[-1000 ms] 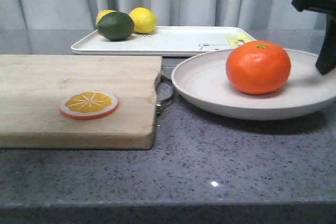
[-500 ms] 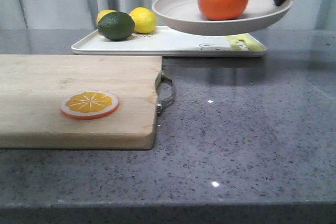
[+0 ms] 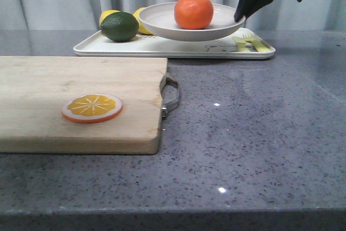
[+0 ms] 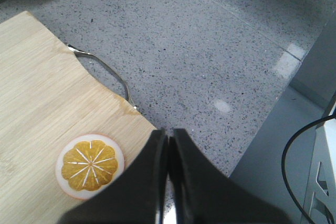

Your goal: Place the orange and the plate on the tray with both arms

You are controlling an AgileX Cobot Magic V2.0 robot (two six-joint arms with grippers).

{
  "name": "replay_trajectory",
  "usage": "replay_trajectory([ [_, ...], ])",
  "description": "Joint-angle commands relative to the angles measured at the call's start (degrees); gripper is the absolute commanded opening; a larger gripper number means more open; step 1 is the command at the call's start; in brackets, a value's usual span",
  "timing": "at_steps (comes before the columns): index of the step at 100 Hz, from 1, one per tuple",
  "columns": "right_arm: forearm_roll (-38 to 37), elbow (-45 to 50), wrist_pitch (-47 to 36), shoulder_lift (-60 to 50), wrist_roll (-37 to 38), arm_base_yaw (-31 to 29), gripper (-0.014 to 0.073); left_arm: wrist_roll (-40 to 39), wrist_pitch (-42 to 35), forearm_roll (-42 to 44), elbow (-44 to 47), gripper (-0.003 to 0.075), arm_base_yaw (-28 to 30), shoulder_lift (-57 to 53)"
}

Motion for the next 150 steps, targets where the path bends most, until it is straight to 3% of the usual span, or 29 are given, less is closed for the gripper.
replay_trajectory([
  [1,2.09,-5.81,-2.46,-0.61,-0.43,0.12,-0.0067,0.02,-2.73,-1.59,-1.46,-0.0020,-0.01,-1.16],
  [37,1.98,-9.60,-5.62,4.48,-0.43,0.12,-0.0049,0.02,-2.73,-2.54,-1.46,-0.0020,-0.01,-1.16],
  [56,1.36,-9.60,-5.67,4.55,-0.43,0.12,0.0163,0.02,-2.73,-2.54,-1.46,-0.0020,-0.01,-1.16],
  [67,1.36,-9.60,-4.97,4.37,-0.43,0.12,0.0219,0.02,-2.73,-2.54,-1.46,-0.0020,-0.01,-1.16],
  [88,-0.29,-9.65,-1.90,1.71,-0.60,0.12,0.0197,0.02,-2.73,-2.63,-1.46,-0.0020,-0.01,-1.16],
  [115,-3.05,-9.53,3.66,-4.92,-2.37,0.12,-0.0082,0.02,-3.75,-2.63,-0.89,-0.0020,-0.01,-3.88],
  [150,-4.18,-9.08,8.17,-13.14,-5.85,2.64,-0.0075,0.02,-11.14,-2.63,7.14,-0.0020,-0.01,-17.46],
])
